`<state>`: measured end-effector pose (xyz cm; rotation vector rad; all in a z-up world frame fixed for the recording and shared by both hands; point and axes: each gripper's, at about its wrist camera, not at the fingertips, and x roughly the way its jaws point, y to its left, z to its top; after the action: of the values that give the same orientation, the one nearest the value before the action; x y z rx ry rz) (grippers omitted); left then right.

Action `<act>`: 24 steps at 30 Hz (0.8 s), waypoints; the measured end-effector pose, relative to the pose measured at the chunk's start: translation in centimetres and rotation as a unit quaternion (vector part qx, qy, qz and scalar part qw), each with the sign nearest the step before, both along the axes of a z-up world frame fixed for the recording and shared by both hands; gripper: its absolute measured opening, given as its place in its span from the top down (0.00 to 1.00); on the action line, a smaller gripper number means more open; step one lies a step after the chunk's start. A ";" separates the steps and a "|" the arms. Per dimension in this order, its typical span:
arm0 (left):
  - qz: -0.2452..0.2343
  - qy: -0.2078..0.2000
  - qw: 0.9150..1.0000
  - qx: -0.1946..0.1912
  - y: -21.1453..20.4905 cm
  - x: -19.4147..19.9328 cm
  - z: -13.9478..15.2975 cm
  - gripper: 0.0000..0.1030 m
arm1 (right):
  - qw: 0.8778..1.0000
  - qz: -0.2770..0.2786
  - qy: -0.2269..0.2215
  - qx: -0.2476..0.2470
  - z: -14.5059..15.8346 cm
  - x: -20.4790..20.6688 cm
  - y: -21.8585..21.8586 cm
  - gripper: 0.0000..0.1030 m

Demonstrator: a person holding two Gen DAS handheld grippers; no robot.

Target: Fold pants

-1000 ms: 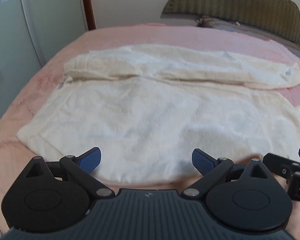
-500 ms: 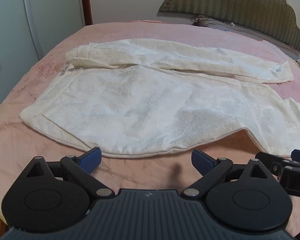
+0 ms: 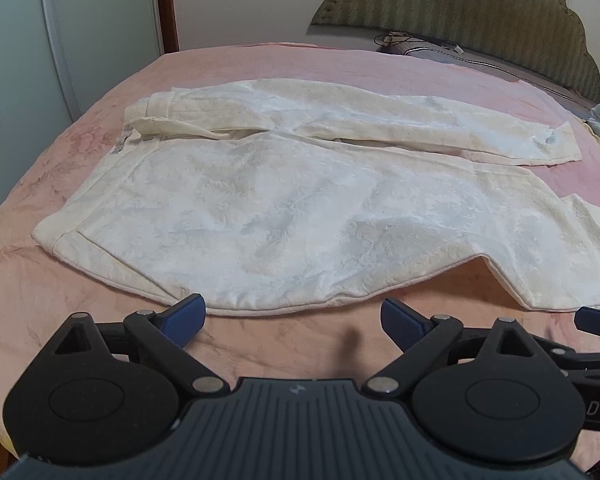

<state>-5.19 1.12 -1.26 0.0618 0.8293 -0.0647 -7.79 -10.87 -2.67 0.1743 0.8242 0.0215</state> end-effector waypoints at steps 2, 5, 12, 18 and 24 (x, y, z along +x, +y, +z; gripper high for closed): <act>0.000 0.002 1.000 0.000 0.0 0.0 -0.1 0.07 | 1.000 -0.001 0.002 -0.006 -0.1 -0.2 0.1 0.00; 0.002 0.004 1.000 0.000 0.1 0.0 -0.1 0.07 | 1.000 -0.004 0.004 -0.006 -0.2 -0.3 -0.2 0.00; -0.003 0.007 1.000 0.004 -0.1 0.1 -0.2 0.06 | 1.000 -0.011 0.001 -0.012 -0.4 -0.4 -0.6 0.00; -0.002 0.008 1.000 0.005 -0.1 0.1 -0.3 0.06 | 1.000 -0.008 0.000 -0.010 -0.4 -0.4 -0.6 0.00; -0.001 0.012 1.000 0.001 0.0 0.2 -0.4 0.06 | 1.000 -0.006 0.003 -0.007 -0.4 -0.3 -0.6 0.00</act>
<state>-4.98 1.15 -1.65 0.0647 0.8533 -0.0662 -8.09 -11.42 -3.12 0.1667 0.8299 0.0036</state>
